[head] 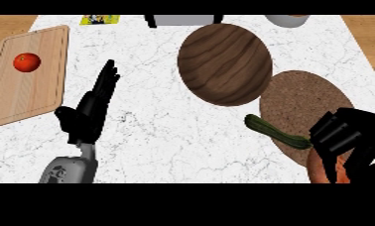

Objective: Pick the sweet potato from the placemat and place it in the bowl

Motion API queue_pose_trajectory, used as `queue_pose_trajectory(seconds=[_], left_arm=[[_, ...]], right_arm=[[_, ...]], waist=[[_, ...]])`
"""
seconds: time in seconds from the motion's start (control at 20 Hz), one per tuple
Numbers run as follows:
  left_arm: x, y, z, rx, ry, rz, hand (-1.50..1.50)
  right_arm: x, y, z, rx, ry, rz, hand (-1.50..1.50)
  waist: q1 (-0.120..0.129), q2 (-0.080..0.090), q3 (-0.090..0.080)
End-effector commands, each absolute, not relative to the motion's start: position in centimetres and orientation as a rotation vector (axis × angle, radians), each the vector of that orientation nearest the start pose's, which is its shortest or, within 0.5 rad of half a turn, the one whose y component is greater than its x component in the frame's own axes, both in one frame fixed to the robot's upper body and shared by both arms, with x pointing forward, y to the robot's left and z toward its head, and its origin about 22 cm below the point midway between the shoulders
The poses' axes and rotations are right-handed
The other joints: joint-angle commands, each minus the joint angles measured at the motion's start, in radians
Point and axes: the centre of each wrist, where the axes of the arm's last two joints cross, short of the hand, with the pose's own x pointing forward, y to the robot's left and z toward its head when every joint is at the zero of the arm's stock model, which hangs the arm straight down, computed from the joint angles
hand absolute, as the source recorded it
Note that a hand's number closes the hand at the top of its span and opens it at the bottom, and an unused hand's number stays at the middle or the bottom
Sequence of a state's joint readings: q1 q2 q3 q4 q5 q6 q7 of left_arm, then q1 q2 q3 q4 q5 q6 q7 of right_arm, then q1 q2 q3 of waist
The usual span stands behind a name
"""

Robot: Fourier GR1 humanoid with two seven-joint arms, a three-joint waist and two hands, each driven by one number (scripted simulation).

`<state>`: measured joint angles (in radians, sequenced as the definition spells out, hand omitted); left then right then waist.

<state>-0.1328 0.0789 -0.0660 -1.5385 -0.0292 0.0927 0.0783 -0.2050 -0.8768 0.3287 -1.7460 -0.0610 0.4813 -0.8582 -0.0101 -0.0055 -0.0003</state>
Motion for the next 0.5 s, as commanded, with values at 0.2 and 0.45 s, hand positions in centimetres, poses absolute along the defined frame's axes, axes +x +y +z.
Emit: queue_pose_trajectory(seconds=[0.2,0.45], left_arm=[[27.7,20.6,3.1,0.070,-1.596,-0.103,0.00],[26.7,21.9,1.2,0.073,-1.599,-0.118,0.00]], right_arm=[[25.6,-30.5,22.5,0.813,-2.098,1.402,1.50],[27.0,-30.4,26.2,0.691,-2.096,1.338,1.50]], waist=[[0.007,0.003,-0.001],[0.021,0.006,-0.001]])
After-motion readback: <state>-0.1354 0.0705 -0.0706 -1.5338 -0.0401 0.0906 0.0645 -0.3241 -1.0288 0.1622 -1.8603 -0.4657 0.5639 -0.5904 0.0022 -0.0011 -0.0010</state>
